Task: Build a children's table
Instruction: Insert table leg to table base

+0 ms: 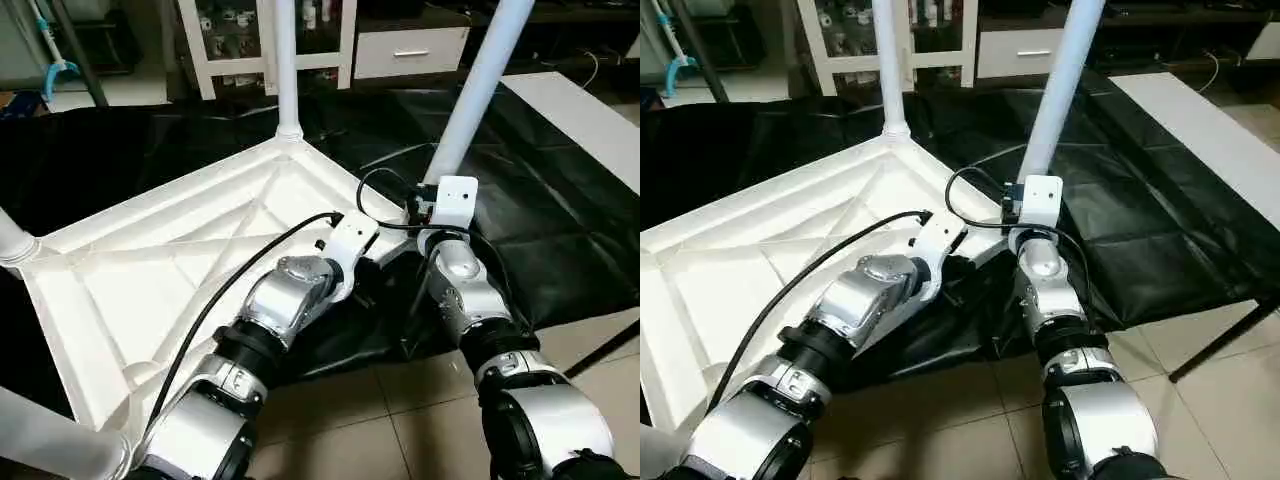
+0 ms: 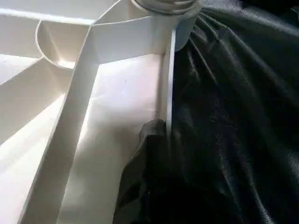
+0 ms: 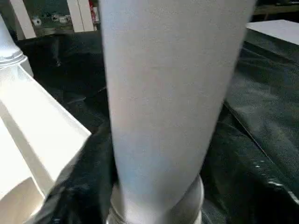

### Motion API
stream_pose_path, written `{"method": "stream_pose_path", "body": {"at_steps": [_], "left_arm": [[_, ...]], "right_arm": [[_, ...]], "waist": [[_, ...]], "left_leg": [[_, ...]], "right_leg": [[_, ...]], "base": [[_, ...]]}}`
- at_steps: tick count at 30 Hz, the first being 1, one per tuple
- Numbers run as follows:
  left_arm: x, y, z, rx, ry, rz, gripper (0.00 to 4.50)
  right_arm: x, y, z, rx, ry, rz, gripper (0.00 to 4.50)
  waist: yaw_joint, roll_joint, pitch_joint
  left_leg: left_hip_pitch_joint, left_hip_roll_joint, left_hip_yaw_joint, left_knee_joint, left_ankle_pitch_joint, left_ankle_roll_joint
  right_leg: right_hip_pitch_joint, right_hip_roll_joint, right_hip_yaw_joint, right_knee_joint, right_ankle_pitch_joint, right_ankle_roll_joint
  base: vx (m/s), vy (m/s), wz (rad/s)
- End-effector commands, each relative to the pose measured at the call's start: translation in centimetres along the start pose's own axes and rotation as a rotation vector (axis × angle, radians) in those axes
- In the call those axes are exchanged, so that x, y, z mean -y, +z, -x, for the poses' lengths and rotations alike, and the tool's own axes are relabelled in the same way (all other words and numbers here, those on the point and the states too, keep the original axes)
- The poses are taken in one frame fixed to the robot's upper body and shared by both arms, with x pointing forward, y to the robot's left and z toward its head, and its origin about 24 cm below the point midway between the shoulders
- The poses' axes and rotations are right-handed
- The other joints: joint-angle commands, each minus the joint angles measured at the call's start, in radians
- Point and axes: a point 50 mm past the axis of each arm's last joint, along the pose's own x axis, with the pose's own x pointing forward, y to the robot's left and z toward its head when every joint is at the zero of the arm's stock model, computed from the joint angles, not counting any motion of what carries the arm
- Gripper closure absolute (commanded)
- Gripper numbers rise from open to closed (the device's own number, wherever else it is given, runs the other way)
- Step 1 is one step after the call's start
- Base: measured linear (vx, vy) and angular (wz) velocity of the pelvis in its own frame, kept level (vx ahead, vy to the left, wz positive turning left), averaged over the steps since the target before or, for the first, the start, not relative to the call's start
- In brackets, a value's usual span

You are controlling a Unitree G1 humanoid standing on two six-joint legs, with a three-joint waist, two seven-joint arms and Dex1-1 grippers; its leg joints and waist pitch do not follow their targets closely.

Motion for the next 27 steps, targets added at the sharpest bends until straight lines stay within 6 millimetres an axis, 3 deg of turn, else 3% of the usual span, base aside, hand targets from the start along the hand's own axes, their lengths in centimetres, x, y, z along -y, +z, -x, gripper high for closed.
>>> {"method": "stream_pose_path", "body": {"at_steps": [1,3,9,10,12,13,17,18,19,23,26,27], "left_arm": [[-2.5,0.4,1.3,0.043,0.093,0.004,4.5],[-2.5,0.3,1.4,0.04,0.088,0.002,4.5],[-2.5,0.0,1.5,0.032,0.064,-0.018,4.5],[-2.6,-0.1,1.6,0.032,0.05,-0.04,4.5],[-2.9,-0.4,1.8,0.025,0.031,-0.072,4.5],[-2.9,-0.4,1.8,0.027,0.027,-0.08,4.5],[-2.9,-1.0,2.1,0.017,-0.028,-0.146,4.5],[-3.0,-1.8,2.4,0.004,-0.079,-0.216,4.5],[-3.0,-2.2,2.6,-0.005,-0.102,-0.246,4.5],[-3.0,-2.8,3.2,0.004,-0.175,-0.307,4.5],[-2.5,-3.1,3.8,0.015,-0.271,-0.372,4.5],[-2.1,-3.3,4.1,0.007,-0.334,-0.406,4.5]], "right_arm": [[1.9,-2.4,0.6,-0.108,-0.061,0.0,1.14],[1.8,-2.4,0.6,-0.106,-0.055,-0.001,1.07],[1.2,-2.1,1.0,-0.093,0.03,-0.02,0.55],[1.0,-2.0,1.6,-0.084,0.086,-0.022,0.28],[0.8,-1.6,2.7,-0.055,0.185,-0.02,0.22],[0.9,-1.6,2.9,-0.05,0.196,-0.018,0.16],[1.3,-1.0,4.8,-0.016,0.319,0.031,0.07],[2.7,-0.7,6.0,-0.004,0.356,0.089,0.07],[3.3,-0.5,6.7,0.001,0.383,0.106,0.07],[4.4,0.2,8.8,0.001,0.531,0.15,0.07],[5.1,0.6,10.0,-0.01,0.631,0.184,0.07],[5.6,0.9,10.5,-0.018,0.675,0.214,0.07]], "waist": [[0.002,-0.012,-0.056],[0.001,-0.013,-0.057],[0.004,-0.016,-0.064],[0.005,-0.019,-0.064],[0.006,-0.019,-0.063],[0.014,-0.017,-0.06],[0.013,-0.016,-0.059],[0.011,-0.012,-0.055],[0.019,-0.012,-0.052],[0.022,-0.01,-0.049],[0.03,-0.01,-0.046],[0.031,-0.009,-0.047]], "left_leg": [[0.028,0.062,-0.029,-0.06,-0.084,0.116],[0.029,0.062,-0.029,-0.059,-0.076,0.116],[0.024,0.061,-0.029,-0.048,0.004,0.156],[0.024,0.061,-0.029,-0.047,0.025,0.167],[0.021,0.06,-0.03,-0.047,0.027,0.177],[0.023,0.064,-0.031,-0.048,0.011,0.176],[0.026,0.065,-0.032,-0.052,-0.026,0.149],[0.023,0.063,-0.033,-0.054,-0.03,0.146],[0.029,0.068,-0.031,-0.056,-0.057,0.139],[0.029,0.068,-0.031,-0.061,-0.1,0.113],[0.028,0.072,-0.033,-0.062,-0.115,0.113],[0.031,0.069,-0.031,-0.061,-0.113,0.108]], "right_leg": [[0.028,-0.051,0.018,-0.051,0.134,-0.28],[0.028,-0.049,0.018,-0.05,0.141,-0.281],[0.032,-0.049,0.018,-0.036,0.246,-0.287],[0.031,-0.048,0.017,-0.034,0.273,-0.289],[0.032,-0.049,0.016,-0.034,0.274,-0.284],[0.032,-0.05,0.017,-0.038,0.255,-0.267],[0.031,-0.047,0.017,-0.042,0.203,-0.267],[0.029,-0.047,0.017,-0.044,0.188,-0.268],[0.029,-0.046,0.02,-0.05,0.156,-0.254],[0.026,-0.048,0.022,-0.052,0.117,-0.249],[0.028,-0.05,0.024,-0.053,0.111,-0.242],[0.023,-0.048,0.023,-0.052,0.111,-0.248]], "base": [[0.0,0.0,0.0],[0.0,0.0,0.0],[0.0,0.0,0.0],[0.0,0.0,0.0],[0.0,0.0,0.0],[0.0,0.0,0.0],[0.0,0.0,0.0],[0.0,0.0,0.0],[0.0,0.0,0.0],[0.0,0.0,0.0],[0.0,0.0,0.0],[0.0,0.0,0.0]]}}
